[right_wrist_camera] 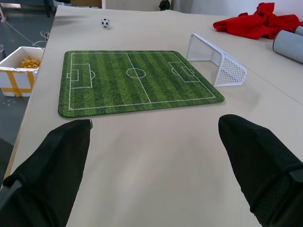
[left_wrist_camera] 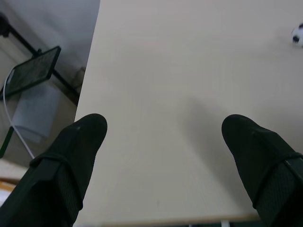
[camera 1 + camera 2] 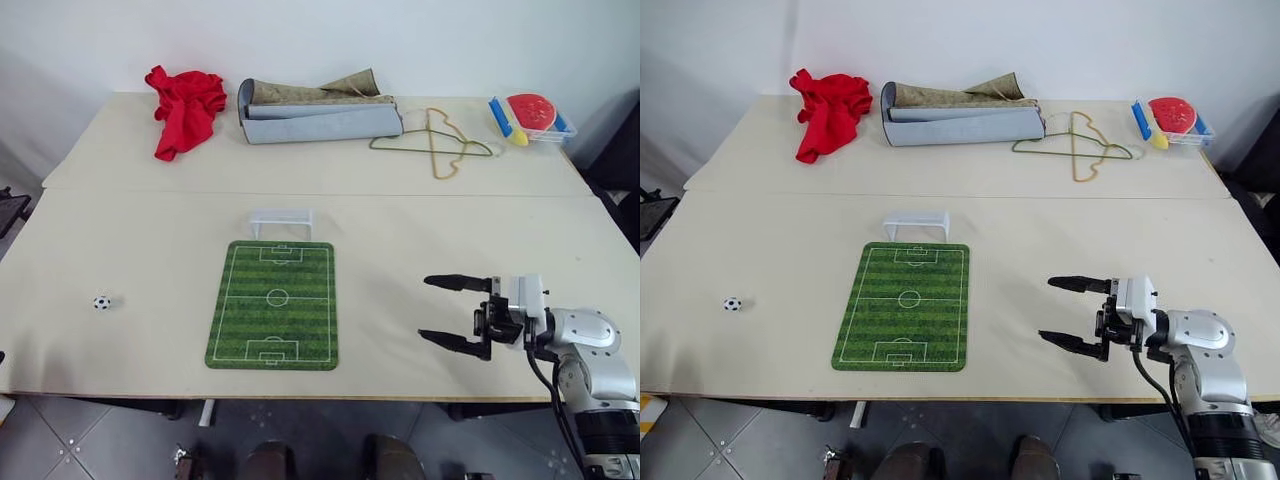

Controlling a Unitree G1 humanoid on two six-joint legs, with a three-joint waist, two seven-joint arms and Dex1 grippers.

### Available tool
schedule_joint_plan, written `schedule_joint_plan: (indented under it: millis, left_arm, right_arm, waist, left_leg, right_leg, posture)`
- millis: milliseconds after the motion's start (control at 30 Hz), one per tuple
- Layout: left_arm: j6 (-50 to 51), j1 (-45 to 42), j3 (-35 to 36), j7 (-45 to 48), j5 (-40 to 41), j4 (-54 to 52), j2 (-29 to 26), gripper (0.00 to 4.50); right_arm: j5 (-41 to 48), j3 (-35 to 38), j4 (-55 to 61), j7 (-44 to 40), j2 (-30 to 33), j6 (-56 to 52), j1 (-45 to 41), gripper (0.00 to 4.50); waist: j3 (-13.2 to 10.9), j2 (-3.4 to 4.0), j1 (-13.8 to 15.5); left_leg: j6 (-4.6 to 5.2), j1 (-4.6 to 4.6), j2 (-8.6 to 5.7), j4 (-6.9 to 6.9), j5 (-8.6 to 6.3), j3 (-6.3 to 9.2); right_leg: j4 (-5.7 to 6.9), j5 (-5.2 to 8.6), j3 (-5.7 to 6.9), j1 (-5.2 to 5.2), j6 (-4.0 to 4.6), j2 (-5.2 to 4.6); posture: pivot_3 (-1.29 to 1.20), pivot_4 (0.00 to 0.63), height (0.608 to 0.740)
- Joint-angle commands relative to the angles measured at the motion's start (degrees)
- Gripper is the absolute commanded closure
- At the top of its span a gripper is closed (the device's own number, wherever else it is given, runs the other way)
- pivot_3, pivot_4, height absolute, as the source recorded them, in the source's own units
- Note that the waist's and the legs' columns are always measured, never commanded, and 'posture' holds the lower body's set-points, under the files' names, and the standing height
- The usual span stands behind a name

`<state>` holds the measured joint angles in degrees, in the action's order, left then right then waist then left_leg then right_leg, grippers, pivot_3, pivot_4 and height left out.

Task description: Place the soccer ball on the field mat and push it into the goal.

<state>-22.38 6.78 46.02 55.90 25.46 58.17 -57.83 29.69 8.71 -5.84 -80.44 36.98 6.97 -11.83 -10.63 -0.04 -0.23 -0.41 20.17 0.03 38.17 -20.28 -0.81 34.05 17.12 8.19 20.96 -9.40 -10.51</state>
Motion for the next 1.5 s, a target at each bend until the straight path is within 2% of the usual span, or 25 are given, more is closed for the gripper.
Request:
schedule_joint_plan:
  millis: [33, 333, 467, 533, 633, 833, 1167, 1267, 1500]
  left_arm:
    - [1.4, -0.2, -0.4, 0.1, 0.2, -1.0, -1.5, 0.01]
    - [7.1, 2.0, 1.4, 12.9, 6.3, -4.0, 0.6, 0.01]
    - [9.8, 1.9, -0.8, 15.4, 5.7, -5.6, 2.4, 0.01]
    - [10.5, 0.2, -1.2, 14.9, 5.9, -6.6, 3.1, 0.01]
    - [11.7, -2.5, -2.9, 14.4, 5.5, -8.7, 4.2, 0.01]
    - [17.7, -6.5, -7.5, 11.1, 4.4, -15.4, 6.1, 0.01]
    - [22.3, -11.4, -13.2, 5.7, 2.4, -19.4, 8.5, 0.01]
    - [22.9, -12.1, -13.2, 4.8, 2.4, -19.4, 8.5, 0.62]
    - [23.2, -14.1, -15.7, 3.9, -0.2, -17.4, 7.9, 2.86]
  right_arm:
    - [0.9, -1.6, 3.0, -0.4, -0.2, -1.4, 0.4, 0.0]
    - [12.9, -4.8, 13.5, 4.2, -10.7, -11.2, -3.2, 0.0]
    - [13.0, -8.2, 13.5, -2.0, -14.5, -7.9, -6.3, 0.0]
    - [11.6, -9.7, 12.9, -6.2, -14.8, -5.1, -6.9, 0.0]
    - [11.3, -10.1, 12.4, -6.3, -14.3, -5.5, -6.9, 0.0]
    - [10.3, -9.4, 12.6, -5.0, -12.9, -5.4, -5.4, 0.0]
    - [9.1, -8.9, 15.7, -0.8, -12.9, -4.7, -1.6, 0.0]
    - [8.9, -8.3, 17.3, 1.0, -12.7, -4.5, 0.2, 0.0]
    - [8.2, -6.8, 19.4, 3.5, -11.6, -4.3, 2.9, 0.0]
  waist:
    - [0.0, 0.0, -0.2]
    - [0.0, -0.08, -1.3]
    - [0.1, -0.13, -1.4]
    - [0.1, -0.15, -1.4]
    - [0.2, -0.36, -1.0]
    - [0.3, -0.47, -1.2]
    - [0.3, -0.47, -1.4]
    - [0.3, -0.47, -1.3]
    - [0.3, -0.47, -1.2]
  left_leg:
    - [0.0, 0.0, 0.0, -0.01, 0.0, -0.05]
    - [0.0, 0.01, 0.05, 0.0, 0.0, -0.42]
    - [0.0, 0.0, 0.06, 0.03, 0.0, -0.51]
    - [0.01, -0.01, 0.06, 0.03, -0.01, -0.57]
    - [0.01, 0.0, 0.06, 0.06, -0.01, -0.55]
    - [0.04, 0.01, 0.05, 0.18, -0.03, -0.55]
    - [0.04, -0.02, 0.06, 0.19, -0.03, -0.62]
    - [0.04, -0.01, 0.06, 0.24, -0.03, -0.61]
    - [0.04, 0.0, 0.05, 0.32, -0.04, -0.62]
  right_leg:
    - [0.02, 0.0, -0.02, 0.04, 0.0, 0.0]
    - [0.32, 0.0, -0.3, 0.41, 0.0, 0.0]
    - [0.42, 0.0, -0.4, 0.5, 0.0, 0.0]
    - [0.47, 0.0, -0.48, 0.55, 0.0, 0.0]
    - [0.52, 0.0, -0.46, 0.55, 0.01, 0.0]
    - [0.59, -0.01, -0.49, 0.55, 0.03, -0.02]
    - [0.62, -0.01, -0.53, 0.59, 0.03, -0.01]
    - [0.64, -0.01, -0.53, 0.59, 0.03, -0.01]
    - [0.69, -0.01, -0.56, 0.59, 0.03, -0.02]
  posture:
    - [0.0, 0.15, 0.74]
    - [0.0, 0.15, 0.74]
    - [0.0, 0.15, 0.74]
    - [0.0, 0.15, 0.74]
    - [0.0, 0.15, 0.74]
    - [0.0, 0.15, 0.74]
    - [0.0, 0.15, 0.74]
    - [0.0, 0.15, 0.74]
    - [0.0, 0.15, 0.74]
